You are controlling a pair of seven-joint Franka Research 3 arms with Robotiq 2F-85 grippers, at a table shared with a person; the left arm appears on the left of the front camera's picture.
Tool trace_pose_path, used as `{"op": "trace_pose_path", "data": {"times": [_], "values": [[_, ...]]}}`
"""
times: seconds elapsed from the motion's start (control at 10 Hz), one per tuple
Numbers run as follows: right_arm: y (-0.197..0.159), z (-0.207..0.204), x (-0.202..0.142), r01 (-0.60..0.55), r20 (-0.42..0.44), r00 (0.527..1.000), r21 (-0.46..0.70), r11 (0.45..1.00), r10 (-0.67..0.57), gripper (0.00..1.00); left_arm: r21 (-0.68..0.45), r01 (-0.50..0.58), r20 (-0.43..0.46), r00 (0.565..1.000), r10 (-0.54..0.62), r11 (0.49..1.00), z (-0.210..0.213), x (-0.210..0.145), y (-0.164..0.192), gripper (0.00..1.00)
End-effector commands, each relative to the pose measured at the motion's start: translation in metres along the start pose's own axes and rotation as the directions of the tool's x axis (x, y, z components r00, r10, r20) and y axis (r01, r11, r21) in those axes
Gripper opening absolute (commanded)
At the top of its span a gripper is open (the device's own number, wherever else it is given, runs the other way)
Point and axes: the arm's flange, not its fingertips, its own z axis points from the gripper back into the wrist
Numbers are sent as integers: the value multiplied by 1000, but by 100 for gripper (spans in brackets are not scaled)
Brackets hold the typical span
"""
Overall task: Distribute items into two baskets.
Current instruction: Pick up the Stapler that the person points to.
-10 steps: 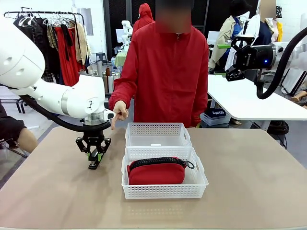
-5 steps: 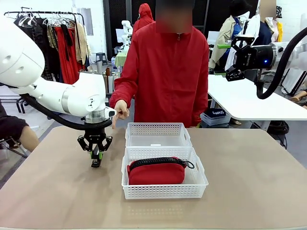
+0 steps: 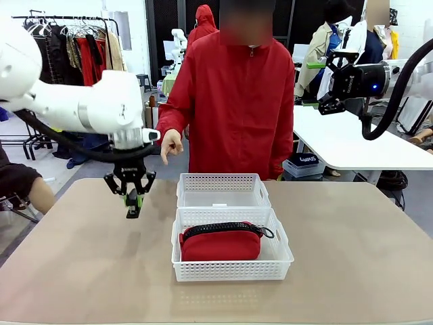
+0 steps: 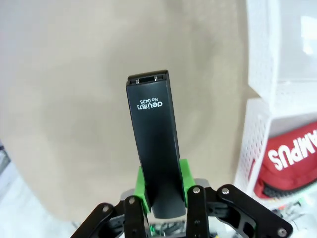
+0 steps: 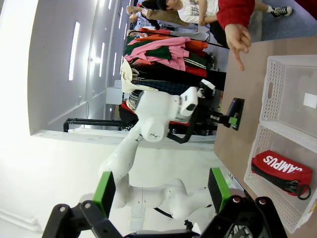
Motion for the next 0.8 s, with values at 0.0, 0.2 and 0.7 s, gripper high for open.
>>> {"op": "trace_pose_path", "data": {"times": [0.0, 0.2, 0.7], "values": [[2, -1, 1, -3, 8, 1000, -3, 1000, 3, 100, 7, 20, -23, 1000, -20, 1000, 45, 2, 8, 0], [2, -1, 1, -3, 8, 1000, -3, 1000, 3, 100, 17, 80, -18, 997, -80, 997, 97, 2, 8, 0], [2, -1, 1, -3, 8, 1000, -3, 1000, 3, 100, 38, 114, 69, 991, -117, 993, 216, 3, 16, 0]]}}
